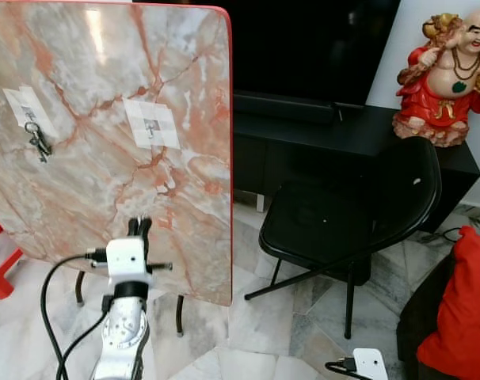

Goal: Hang keys on a hook

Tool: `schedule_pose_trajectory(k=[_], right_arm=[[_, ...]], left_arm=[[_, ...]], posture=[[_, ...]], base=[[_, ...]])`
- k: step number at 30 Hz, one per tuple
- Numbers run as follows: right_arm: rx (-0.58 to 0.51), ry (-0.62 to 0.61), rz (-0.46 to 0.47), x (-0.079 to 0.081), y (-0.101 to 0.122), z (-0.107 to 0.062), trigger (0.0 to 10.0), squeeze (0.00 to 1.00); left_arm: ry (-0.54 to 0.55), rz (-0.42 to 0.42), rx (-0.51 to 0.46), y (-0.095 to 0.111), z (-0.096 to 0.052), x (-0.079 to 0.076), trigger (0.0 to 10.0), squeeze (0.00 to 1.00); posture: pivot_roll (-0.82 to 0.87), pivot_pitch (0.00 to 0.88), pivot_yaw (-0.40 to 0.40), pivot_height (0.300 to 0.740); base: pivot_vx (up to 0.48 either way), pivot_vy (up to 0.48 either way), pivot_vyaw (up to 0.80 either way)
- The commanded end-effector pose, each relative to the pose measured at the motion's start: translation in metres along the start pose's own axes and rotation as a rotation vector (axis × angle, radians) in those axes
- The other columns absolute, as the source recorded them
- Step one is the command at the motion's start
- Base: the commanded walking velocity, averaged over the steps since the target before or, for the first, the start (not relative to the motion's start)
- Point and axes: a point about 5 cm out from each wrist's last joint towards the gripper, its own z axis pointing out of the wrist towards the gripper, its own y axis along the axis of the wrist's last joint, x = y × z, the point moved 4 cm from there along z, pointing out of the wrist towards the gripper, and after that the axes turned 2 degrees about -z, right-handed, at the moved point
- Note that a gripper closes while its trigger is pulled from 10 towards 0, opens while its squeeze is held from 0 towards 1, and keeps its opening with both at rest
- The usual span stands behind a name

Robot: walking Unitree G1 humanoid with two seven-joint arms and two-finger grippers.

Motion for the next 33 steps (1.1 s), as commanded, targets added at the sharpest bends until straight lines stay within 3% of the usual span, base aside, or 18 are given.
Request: schedule_pose_trajectory(k=[1, 8, 14, 15, 22, 25, 26, 29, 33], right_arm=[[-0.006, -0.014, -0.017, -0.003, 0.000, 0.000, 10.0, 0.00], [-0.011, -0.021, -0.022, -0.004, 0.001, 0.000, 10.0, 0.00], [-0.012, -0.014, -0.021, -0.003, 0.002, 0.000, 10.0, 0.00], [-0.012, -0.013, -0.021, -0.003, 0.002, 0.000, 10.0, 0.00], [-0.013, -0.014, -0.022, -0.003, 0.002, 0.000, 10.0, 0.00], [-0.016, -0.018, -0.024, -0.004, 0.003, 0.000, 10.0, 0.00], [-0.017, -0.020, -0.025, -0.004, 0.003, 0.000, 10.0, 0.00], [-0.019, -0.025, -0.029, -0.004, 0.003, 0.000, 10.0, 0.00], [-0.024, -0.033, -0.033, -0.006, 0.004, 0.000, 10.0, 0.00]], left_arm=[[-0.072, 0.054, -0.081, 0.018, 0.005, -0.009, 10.0, 0.00], [-0.199, 0.147, -0.156, 0.034, 0.009, -0.023, 10.0, 0.00], [-0.126, 0.179, -0.066, 0.017, 0.006, -0.012, 10.0, 0.00], [-0.113, 0.226, -0.046, 0.012, 0.004, -0.010, 10.0, 0.00], [-0.057, 0.312, -0.055, 0.013, 0.004, -0.003, 10.0, 0.00], [0.005, 0.341, -0.111, 0.024, 0.008, 0.004, 10.0, 0.00], [-0.042, 0.359, -0.178, 0.034, 0.008, -0.005, 10.0, 0.00], [-0.067, 0.364, -0.232, 0.043, 0.007, -0.012, 10.0, 0.00], [-0.186, 0.380, -0.339, 0.058, 0.004, -0.031, 10.0, 0.00]], posture=[[-0.02, 0.000, -0.037, 0.740], [-0.01, 0.000, -0.038, 0.740], [-0.01, 0.000, -0.037, 0.740], [-0.01, 0.000, -0.037, 0.740], [-0.01, 0.000, -0.037, 0.740], [-0.01, 0.000, -0.040, 0.740], [-0.01, 0.000, -0.040, 0.740], [-0.02, 0.000, -0.042, 0.740], [-0.01, 0.000, -0.045, 0.740]], base=[[0.000, 0.000, 0.00], [0.000, 0.000, 0.00], [0.000, 0.000, 0.00], [0.000, 0.000, 0.00], [0.000, 0.000, 0.00], [0.000, 0.000, 0.00], [0.000, 0.000, 0.00], [0.000, 0.000, 0.00], [0.000, 0.000, 0.00]])
